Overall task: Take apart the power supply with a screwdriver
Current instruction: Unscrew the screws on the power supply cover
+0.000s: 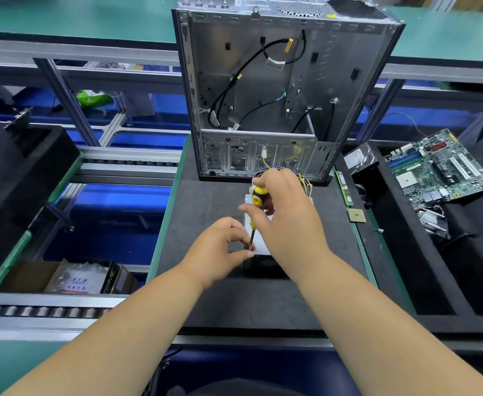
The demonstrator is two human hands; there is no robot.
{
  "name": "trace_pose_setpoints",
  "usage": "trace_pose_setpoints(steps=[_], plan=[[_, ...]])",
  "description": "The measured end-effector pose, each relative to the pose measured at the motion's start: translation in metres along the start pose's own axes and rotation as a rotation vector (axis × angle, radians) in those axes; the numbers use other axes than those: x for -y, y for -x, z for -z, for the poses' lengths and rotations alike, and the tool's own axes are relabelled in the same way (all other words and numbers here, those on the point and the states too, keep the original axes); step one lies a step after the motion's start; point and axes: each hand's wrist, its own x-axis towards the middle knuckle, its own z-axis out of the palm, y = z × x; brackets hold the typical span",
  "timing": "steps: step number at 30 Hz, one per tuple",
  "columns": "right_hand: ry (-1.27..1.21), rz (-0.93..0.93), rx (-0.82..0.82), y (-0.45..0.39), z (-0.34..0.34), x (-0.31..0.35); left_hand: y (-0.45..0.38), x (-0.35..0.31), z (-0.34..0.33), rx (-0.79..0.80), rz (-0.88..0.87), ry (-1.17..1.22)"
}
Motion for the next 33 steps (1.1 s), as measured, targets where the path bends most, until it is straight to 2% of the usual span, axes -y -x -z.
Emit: trace_pose_setpoints(steps=[8, 12, 17, 23, 33], plan=[[-0.053, -0.058, 0.086, 0.003, 0.003, -0.003, -0.001, 0.001, 0.002, -0.009, -0.012, -0.039], [-0.045, -0.021, 0.09, 0.009, 0.002, -0.007, -0.002, 0.001, 0.001, -0.005, -0.002, -0.017], [-0.015, -0.014, -0.005, 0.009, 0.0, -0.005, -0.001, 0.002, -0.001, -0.035, -0.022, 0.016], [0.019, -0.013, 0.01, 0.007, 0.003, -0.005, -0.001, 0.002, 0.0, -0.022, -0.017, 0.017], [-0.131, -0.07, 0.149, 0.011, 0.004, -0.007, 0.001, 0.002, 0.002, 0.014, -0.014, 0.012]])
